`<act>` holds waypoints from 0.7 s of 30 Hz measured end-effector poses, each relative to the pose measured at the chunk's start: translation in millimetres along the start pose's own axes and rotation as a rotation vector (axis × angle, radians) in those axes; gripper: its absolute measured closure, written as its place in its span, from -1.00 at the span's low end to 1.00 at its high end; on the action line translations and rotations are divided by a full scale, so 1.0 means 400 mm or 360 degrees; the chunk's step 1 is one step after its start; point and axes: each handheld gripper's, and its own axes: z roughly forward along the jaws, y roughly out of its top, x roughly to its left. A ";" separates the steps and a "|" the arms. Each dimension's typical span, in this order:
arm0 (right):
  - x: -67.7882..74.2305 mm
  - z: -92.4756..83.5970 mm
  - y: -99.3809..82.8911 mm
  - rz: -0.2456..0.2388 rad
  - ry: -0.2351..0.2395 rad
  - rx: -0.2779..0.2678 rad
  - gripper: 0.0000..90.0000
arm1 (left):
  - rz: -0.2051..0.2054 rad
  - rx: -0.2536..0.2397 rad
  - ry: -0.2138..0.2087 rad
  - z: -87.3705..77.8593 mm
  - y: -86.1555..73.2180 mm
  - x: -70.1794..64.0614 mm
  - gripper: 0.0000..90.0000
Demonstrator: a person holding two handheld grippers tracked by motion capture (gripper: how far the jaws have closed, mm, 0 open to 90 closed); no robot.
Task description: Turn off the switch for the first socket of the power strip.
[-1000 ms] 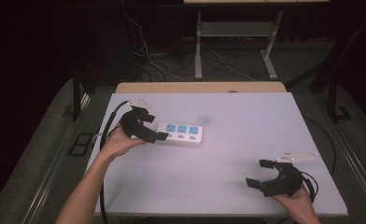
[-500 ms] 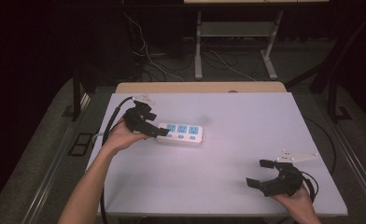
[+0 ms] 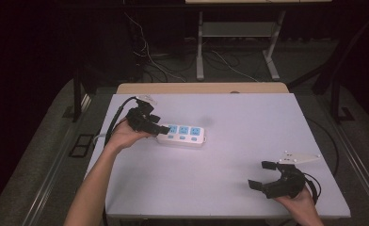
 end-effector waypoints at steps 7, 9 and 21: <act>-0.001 -0.001 0.000 -0.0003 0.0001 0.0004 -0.99 | 0.0017 0.0023 0.0007 0.019 -0.001 0.004 -0.04; -0.001 -0.001 -0.001 -0.0001 0.0001 0.0002 -0.99 | 0.0022 0.0025 0.0019 0.024 0.000 0.004 0.07; -0.002 -0.002 0.001 -0.0002 0.0002 -0.0003 -0.99 | 0.0014 0.0043 0.0044 0.056 0.004 0.009 0.74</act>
